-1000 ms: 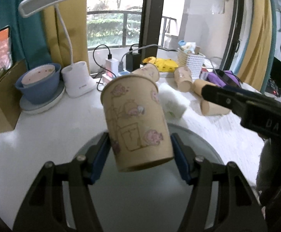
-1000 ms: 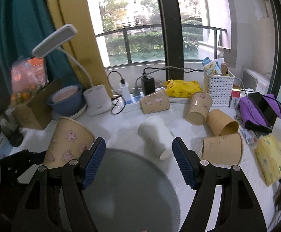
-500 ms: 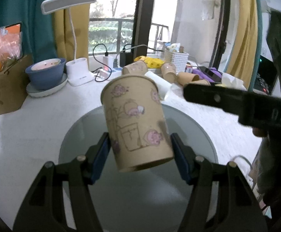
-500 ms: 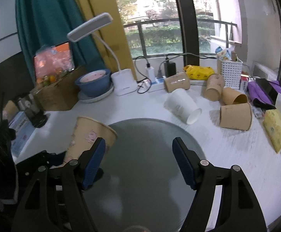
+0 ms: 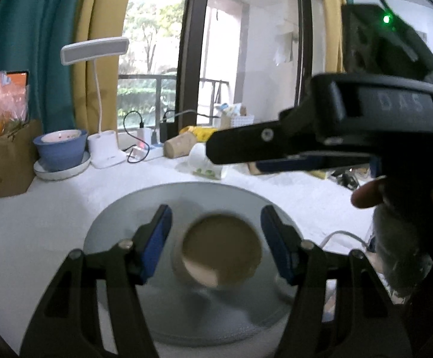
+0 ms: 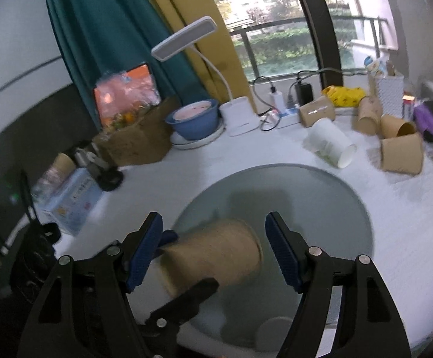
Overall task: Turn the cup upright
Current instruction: 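Lift the tan cup with the left gripper and carry it over the turntable, then bring the right gripper to the cup and grasp it from the left gripper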
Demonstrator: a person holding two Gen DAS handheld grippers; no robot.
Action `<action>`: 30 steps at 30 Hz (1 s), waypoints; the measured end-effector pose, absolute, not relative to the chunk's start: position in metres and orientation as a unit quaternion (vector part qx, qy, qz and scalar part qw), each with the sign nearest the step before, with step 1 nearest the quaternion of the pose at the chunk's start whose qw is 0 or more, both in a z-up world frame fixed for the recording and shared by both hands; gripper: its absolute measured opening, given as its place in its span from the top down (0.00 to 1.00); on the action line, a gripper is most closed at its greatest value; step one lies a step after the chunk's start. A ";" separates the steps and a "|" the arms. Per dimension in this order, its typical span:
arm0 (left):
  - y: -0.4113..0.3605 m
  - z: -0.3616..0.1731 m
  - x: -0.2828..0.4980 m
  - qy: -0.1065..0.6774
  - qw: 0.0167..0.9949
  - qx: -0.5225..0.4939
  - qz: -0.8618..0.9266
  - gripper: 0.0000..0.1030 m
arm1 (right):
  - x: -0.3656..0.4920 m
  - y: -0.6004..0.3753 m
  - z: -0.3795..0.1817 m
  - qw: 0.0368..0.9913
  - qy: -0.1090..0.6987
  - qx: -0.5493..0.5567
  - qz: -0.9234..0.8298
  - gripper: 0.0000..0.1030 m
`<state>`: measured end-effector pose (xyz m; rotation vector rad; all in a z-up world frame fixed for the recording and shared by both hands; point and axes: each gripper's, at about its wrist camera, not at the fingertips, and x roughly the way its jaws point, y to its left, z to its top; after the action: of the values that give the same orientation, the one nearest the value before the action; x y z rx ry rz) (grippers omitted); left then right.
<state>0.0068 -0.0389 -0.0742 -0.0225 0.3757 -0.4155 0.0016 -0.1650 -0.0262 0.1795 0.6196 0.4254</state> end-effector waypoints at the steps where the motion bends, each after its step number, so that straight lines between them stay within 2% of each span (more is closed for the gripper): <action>1: -0.040 -0.077 0.011 0.197 0.959 -0.011 -0.202 0.50 | 0.004 -0.167 -0.029 0.923 0.307 0.099 0.211 0.28; 10: -0.042 -0.074 0.004 0.216 0.956 0.010 -0.201 0.50 | 0.012 -0.177 -0.046 0.917 0.333 0.113 0.187 0.28; 15: -0.034 -0.089 0.008 0.279 0.941 -0.007 -0.194 0.50 | 0.014 -0.179 -0.054 0.913 0.343 0.119 0.188 0.28; 21: -0.036 -0.102 0.015 0.320 0.928 -0.008 -0.189 0.49 | 0.019 -0.178 -0.065 0.907 0.360 0.120 0.182 0.28; 25: -0.039 -0.107 0.023 0.344 0.921 -0.004 -0.183 0.38 | 0.024 -0.176 -0.072 0.903 0.373 0.121 0.178 0.28; 30: -0.034 -0.114 0.040 0.375 0.909 -0.024 -0.181 0.34 | 0.035 -0.175 -0.080 0.896 0.386 0.124 0.179 0.28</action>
<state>0.0401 -0.0342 -0.1140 -0.0486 0.7730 -0.3743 0.0352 -0.1749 -0.0800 0.2563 0.8008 0.3711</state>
